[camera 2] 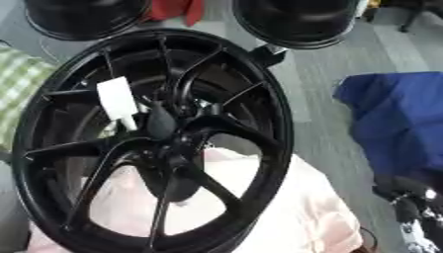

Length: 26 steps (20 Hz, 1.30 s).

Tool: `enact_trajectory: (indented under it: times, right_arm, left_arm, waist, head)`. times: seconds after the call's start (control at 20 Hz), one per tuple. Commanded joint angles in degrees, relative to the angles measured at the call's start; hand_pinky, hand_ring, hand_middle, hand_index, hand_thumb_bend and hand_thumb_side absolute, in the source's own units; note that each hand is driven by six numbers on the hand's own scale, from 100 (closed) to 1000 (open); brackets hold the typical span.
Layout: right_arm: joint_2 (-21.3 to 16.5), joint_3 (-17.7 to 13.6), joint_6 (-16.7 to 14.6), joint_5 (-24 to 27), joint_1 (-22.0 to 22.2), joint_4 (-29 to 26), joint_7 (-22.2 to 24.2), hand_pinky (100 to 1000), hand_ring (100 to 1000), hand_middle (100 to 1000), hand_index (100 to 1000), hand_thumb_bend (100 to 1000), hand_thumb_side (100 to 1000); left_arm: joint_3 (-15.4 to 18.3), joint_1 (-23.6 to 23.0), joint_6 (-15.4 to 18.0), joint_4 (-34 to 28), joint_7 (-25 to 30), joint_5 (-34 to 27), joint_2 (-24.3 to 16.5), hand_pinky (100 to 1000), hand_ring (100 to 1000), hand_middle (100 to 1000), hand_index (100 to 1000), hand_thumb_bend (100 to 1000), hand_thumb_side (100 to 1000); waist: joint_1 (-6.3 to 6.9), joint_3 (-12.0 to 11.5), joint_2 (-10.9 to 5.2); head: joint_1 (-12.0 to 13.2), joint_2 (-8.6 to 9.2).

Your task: Pull the pin out of the wheel hub.

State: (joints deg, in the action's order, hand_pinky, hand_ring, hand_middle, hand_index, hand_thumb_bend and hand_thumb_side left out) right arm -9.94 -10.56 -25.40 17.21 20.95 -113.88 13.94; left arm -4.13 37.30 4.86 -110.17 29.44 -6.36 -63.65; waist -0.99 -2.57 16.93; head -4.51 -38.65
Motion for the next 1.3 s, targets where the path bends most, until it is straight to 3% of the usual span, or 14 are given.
enact_trajectory:
  times: [0.05,0.25,0.6,1.0,1.1,1.3]
  right_arm:
    - [-1.30,0.00,0.14,-0.33,0.24,-0.72,0.37,822,820,657,761,126,414]
    - [-1.46,0.26,0.35,-0.66,0.15,-0.72,0.53,823,821,658,761,127,416]
    - [-1.98,0.78,0.61,-0.55,0.22,-0.72,0.97,823,821,658,761,127,417]
    - [-2.53,1.50,1.71,-0.24,-0.19,-0.72,1.98,824,821,659,761,128,423]
    - [-2.53,1.66,2.04,-0.31,-0.37,-0.72,2.21,824,822,659,761,127,425]
    - [-2.41,1.91,2.74,-0.52,-0.75,-0.72,2.50,825,822,660,761,125,430]
  left_arm:
    - [-0.83,5.27,-0.21,3.79,18.17,1.80,-2.33,867,769,710,866,284,561]
    - [-5.71,10.63,0.01,5.37,22.27,4.75,-0.39,866,781,720,867,296,572]
    - [-13.74,19.63,1.25,9.06,22.52,7.76,5.96,865,783,722,865,306,554]
    - [-20.90,26.73,3.97,14.79,22.52,11.09,13.63,864,787,727,862,331,516]
    - [-21.62,27.40,5.09,15.92,22.52,12.22,14.73,866,790,732,862,340,478]
    - [-22.62,27.83,8.00,17.25,22.52,13.74,15.91,884,821,761,871,406,308]
  waist:
    - [0.25,0.06,-1.20]
    - [0.47,0.46,-1.12]
    - [0.56,1.36,-1.43]
    - [0.55,2.52,-1.47]
    - [0.54,2.71,-1.35]
    - [0.54,2.98,-1.12]
  head:
    - [0.39,0.24]
    - [0.87,0.16]
    - [1.93,0.44]
    - [3.15,1.06]
    - [3.31,1.18]
    - [3.40,1.07]
